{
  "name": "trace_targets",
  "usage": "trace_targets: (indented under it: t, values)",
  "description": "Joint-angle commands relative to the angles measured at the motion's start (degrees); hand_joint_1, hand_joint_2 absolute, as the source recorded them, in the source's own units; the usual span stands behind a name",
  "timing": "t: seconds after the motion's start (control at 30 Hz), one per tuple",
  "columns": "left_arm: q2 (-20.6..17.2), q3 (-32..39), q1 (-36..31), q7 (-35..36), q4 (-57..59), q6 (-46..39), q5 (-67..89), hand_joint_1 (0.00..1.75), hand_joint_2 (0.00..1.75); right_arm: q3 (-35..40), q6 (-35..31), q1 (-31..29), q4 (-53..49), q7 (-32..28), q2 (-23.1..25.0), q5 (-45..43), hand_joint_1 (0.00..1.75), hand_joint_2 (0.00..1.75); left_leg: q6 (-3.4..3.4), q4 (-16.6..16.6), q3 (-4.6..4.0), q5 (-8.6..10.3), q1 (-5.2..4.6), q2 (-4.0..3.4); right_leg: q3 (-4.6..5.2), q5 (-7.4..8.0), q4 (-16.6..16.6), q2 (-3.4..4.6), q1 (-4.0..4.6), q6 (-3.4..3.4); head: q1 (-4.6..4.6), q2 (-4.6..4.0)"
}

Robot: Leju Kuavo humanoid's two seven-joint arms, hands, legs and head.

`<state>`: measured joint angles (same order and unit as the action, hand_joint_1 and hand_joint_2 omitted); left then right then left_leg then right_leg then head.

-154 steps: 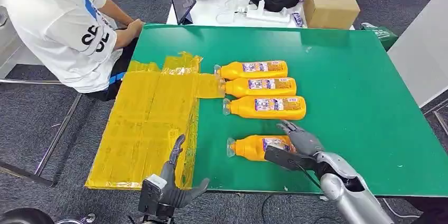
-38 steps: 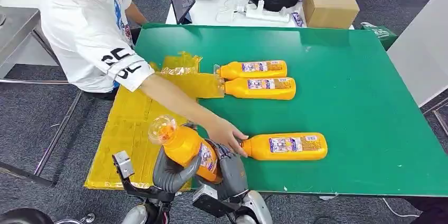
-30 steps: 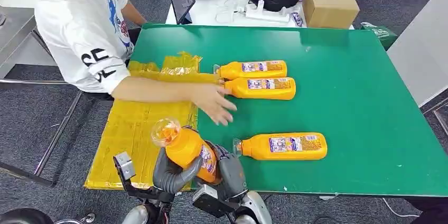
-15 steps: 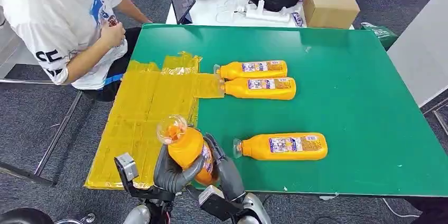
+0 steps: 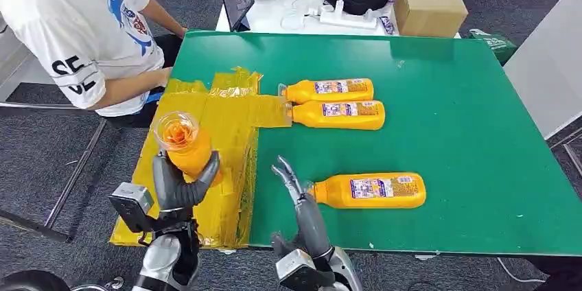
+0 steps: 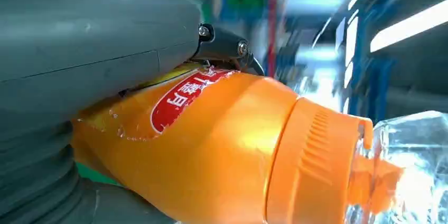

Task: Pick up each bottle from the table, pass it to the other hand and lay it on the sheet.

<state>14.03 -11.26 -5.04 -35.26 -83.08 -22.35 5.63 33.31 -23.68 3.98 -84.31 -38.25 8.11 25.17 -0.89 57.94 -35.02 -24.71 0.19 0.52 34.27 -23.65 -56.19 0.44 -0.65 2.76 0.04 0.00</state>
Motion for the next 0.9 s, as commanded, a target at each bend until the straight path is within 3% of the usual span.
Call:
trace_targets:
  t: [0.03, 0.17, 0.27, 0.4, 0.43, 0.53, 0.67, 0.9]
  values:
    - [-3.77, 10.11, -12.67, -0.23, 13.37, -14.53, 15.21, 1.75, 1.75, -9.1, -11.04, 0.87, -13.25, -1.75, 2.23, -4.27, 0.0, 0.0, 0.07, 0.01, 0.1, 0.02, 0.02, 0.04, -0.09, -0.02, -0.05, -0.11, 0.04, -0.1, -0.02, 0.0]
    - [-3.62, 10.4, -13.16, -0.4, 14.35, -14.53, 15.38, 1.75, 1.75, -9.2, -11.25, 1.04, -13.27, -1.75, 2.19, -4.28, 0.0, 0.0, 0.06, -0.03, 0.16, 0.04, 0.01, 0.01, -0.15, -0.01, 0.01, -0.06, 0.01, -0.05, -0.02, 0.0]
    - [-6.73, 7.26, -16.83, 7.67, 22.78, -16.72, 34.22, 1.75, 1.75, -9.39, -13.24, -0.06, -11.19, -1.75, 1.85, -6.51, 0.0, 0.0, 0.1, -0.05, 0.35, 0.0, 0.05, 0.03, -0.36, -0.06, 0.05, -0.13, 0.07, -0.1, 0.0, 0.0]
    - [-10.74, 0.74, -22.66, 14.11, 36.57, -13.41, 54.55, 1.75, 1.75, -10.54, -8.09, -2.43, -5.05, -0.99, 2.42, -8.15, 0.0, 0.0, 0.09, -0.13, 0.35, 0.11, 0.06, 0.18, -0.4, 0.0, 0.11, -0.24, 0.07, -0.09, 0.0, 0.0]
    - [-11.39, -0.63, -23.38, 14.4, 38.47, -11.94, 56.74, 1.75, 1.75, -10.51, -7.32, -2.69, -4.21, -1.07, 2.46, -8.09, 0.0, 1.75, 0.1, -0.14, 0.39, 0.11, 0.05, 0.12, -0.42, 0.01, 0.13, -0.18, 0.06, -0.1, 0.0, 0.0]
    - [-13.15, -2.51, -24.85, 14.5, 43.26, -6.81, 58.81, 1.75, 1.75, -10.35, -5.23, -3.29, -2.59, -1.21, 2.85, -7.89, 0.0, 1.75, 0.1, -0.13, 0.34, 0.1, 0.02, 0.0, -0.33, 0.03, 0.09, -0.07, 0.03, -0.08, 0.0, 0.0]
    - [-13.57, -2.42, -24.65, 13.98, 43.34, -7.0, 58.34, 1.75, 1.75, -10.38, -5.2, -3.33, -2.56, -1.22, 2.94, -7.89, 0.0, 1.75, 0.09, -0.06, 0.2, 0.07, 0.03, -0.12, -0.15, 0.03, 0.01, 0.04, 0.04, -0.05, 0.0, 0.0]
    - [-16.15, -1.22, -22.21, 13.11, 45.22, -1.65, 56.5, 1.75, 1.75, -15.98, -1.58, -2.22, -2.74, -1.26, 4.44, -15.13, 0.0, 1.75, 0.12, -0.1, 0.4, 0.01, 0.06, -0.21, -0.34, -0.01, 0.05, 0.15, 0.07, -0.1, -0.02, 0.0]
